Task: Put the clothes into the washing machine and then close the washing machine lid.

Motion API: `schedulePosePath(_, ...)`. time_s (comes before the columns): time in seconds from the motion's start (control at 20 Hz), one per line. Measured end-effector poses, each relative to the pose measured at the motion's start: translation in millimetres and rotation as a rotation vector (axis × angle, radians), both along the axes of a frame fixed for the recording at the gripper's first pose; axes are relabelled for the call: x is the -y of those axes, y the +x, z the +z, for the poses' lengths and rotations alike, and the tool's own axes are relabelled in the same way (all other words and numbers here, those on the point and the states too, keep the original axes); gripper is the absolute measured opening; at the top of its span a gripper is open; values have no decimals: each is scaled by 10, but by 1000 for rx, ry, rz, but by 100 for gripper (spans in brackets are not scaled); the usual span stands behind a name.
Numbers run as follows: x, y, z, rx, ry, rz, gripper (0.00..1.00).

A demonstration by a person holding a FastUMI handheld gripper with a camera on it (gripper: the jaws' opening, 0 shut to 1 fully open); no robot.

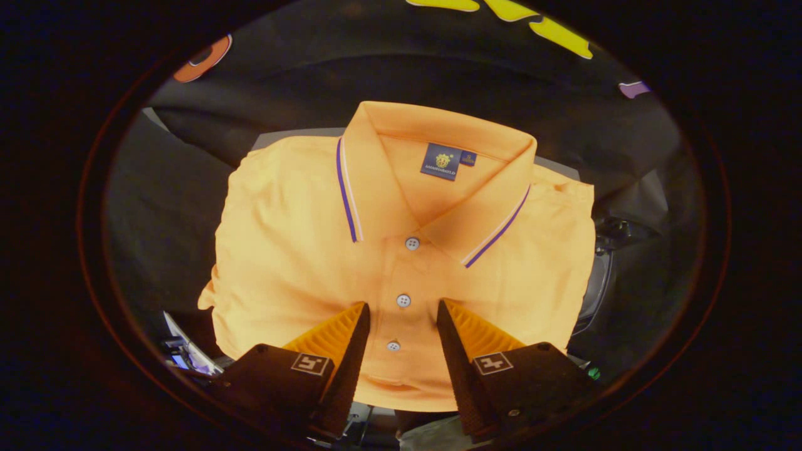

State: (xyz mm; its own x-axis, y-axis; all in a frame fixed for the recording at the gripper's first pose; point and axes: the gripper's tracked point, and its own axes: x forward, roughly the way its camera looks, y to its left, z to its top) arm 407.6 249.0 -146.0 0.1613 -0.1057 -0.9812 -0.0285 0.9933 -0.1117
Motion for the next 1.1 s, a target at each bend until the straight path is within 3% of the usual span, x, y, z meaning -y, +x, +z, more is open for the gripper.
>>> schedulePosePath(0.35, 30, 3, 16, 33, 81, 88, 61)
schedulePosePath(0.6, 44, -13, 1, -3, 54, 78, 51)
schedulePosePath(0.8, -11, -1, -5, -10, 54, 51, 28)
schedulePosePath(0.85, -12, 61, 36, -10, 55, 36, 14)
schedulePosePath(0.95, -22, 52, 30, -3, 64, 24, 6)
schedulePosePath(1.1, -4, 33, 28, 14, 89, 18, 6)
